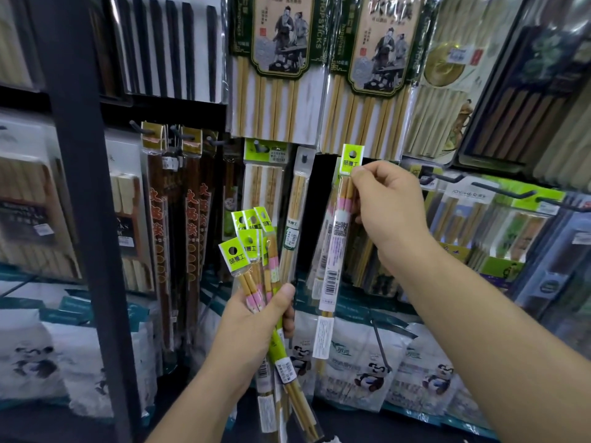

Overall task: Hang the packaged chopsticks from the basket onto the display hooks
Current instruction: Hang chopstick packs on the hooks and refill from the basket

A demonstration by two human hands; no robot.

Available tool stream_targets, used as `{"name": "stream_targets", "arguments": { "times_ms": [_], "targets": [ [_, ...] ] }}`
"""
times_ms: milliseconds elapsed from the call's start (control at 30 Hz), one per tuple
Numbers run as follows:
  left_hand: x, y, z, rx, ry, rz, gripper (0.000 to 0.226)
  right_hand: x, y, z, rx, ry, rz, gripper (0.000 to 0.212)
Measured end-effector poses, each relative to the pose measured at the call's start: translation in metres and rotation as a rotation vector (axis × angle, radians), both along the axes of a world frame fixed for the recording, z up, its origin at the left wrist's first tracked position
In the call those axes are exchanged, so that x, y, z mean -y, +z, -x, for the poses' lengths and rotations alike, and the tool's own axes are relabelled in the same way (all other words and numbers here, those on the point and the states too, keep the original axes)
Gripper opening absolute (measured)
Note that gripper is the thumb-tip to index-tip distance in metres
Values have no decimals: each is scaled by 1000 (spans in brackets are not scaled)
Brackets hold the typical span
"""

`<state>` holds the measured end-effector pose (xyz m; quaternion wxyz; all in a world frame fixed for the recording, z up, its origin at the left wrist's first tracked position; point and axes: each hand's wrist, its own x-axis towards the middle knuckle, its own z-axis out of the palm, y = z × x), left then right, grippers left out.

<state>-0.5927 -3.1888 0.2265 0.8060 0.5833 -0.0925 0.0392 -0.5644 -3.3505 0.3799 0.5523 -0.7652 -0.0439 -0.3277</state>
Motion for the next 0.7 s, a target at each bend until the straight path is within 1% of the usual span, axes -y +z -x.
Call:
{"name": "stream_targets", "arguments": {
  "times_ms": [200, 367, 433, 500, 567, 600, 633, 700],
  "targets": [
    [-2, -2, -2, -2, 7, -12, 39, 1, -6, -4, -26, -35, 43, 30],
    [-1, -6, -4, -33, -31, 82, 49, 1, -10, -3, -41, -38, 35, 40],
    [-1, -7, -5, -50, -42, 96, 42, 1, -12, -2, -68, -53, 55, 38],
    [-2, -7, -5, -57, -56, 113, 39, 1, -17, -1, -76, -89, 60, 27],
    [-3, -7, -5, -59, -64, 126, 48, 2, -25, 4, -55, -150, 41, 16],
    [-3, -7, -6, -66, -68, 128, 52, 1, -30, 8, -34, -157, 29, 16],
    [-2, -7, -6, -72, -73, 129, 54, -1, -35, 12, -19, -136, 34, 17],
    [-1, -6, -5, -77, -86, 122, 51, -8, -47, 18, -40, -36, 126, 18]
  ]
}}
